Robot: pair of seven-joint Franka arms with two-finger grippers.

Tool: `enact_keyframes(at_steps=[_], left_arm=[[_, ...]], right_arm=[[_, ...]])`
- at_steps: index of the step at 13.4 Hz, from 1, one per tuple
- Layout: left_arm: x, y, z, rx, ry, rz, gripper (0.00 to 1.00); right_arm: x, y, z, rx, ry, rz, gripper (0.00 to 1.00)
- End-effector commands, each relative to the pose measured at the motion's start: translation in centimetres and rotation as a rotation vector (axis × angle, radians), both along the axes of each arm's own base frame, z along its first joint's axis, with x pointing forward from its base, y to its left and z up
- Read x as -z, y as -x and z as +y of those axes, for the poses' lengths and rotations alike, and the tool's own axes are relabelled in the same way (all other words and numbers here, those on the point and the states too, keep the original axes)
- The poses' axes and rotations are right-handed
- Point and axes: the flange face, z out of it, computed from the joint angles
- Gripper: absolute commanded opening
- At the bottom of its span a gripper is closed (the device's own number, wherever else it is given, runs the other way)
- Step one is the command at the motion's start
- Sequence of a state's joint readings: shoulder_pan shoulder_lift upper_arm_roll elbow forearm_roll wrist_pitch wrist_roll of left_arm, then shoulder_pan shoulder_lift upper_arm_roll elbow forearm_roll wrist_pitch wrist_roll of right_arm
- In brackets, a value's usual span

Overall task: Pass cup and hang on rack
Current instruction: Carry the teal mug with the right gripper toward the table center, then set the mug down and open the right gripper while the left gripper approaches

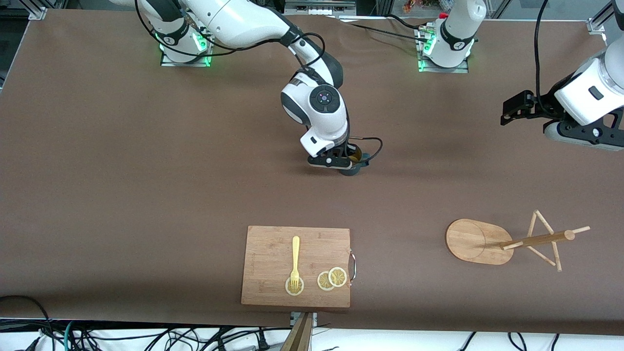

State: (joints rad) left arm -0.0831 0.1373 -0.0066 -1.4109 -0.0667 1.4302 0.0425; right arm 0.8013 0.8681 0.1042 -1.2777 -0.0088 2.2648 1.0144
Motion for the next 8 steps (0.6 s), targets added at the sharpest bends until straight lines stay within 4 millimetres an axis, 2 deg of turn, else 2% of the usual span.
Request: enact_keyframes(at_steps=[1,3,4,5,6,8], left_arm=[[0.7,-1.0,0.0,-0.002,-0.007,0.009,1.0],[1.3,-1.3,-0.2,0.003,-0.006,0.018,1.0],[1.9,-1.5,-0.2,0.004,-0.004,0.029,1.0],[2.6,-1.8,-0.4,0.007,-0.001,0.04,1.0],[3.5,-2.1,-0.7,0.013,-0.002,0.055,1.0],[6.4,-3.1,-2.0,0.036,-0.004,0.101,1.0]], right_arm=[[-0.9,-0.5,0.3,0.012,0.006,-0.013,0.47],[-2.5,-0.7,-0.1,0.019,0.018,0.003,0.62],[-4.2,-0.9,-0.7,0.021,0.034,0.01,0.65],[-6.9,-1.5,-1.3,0.011,0.03,-0.012,0.86],[-10.3,-2.4,-2.4,0.024,0.014,-0.044,1.0],[-15.0,-5.3,-7.3,0.088,0.049,-0.088,1.0]])
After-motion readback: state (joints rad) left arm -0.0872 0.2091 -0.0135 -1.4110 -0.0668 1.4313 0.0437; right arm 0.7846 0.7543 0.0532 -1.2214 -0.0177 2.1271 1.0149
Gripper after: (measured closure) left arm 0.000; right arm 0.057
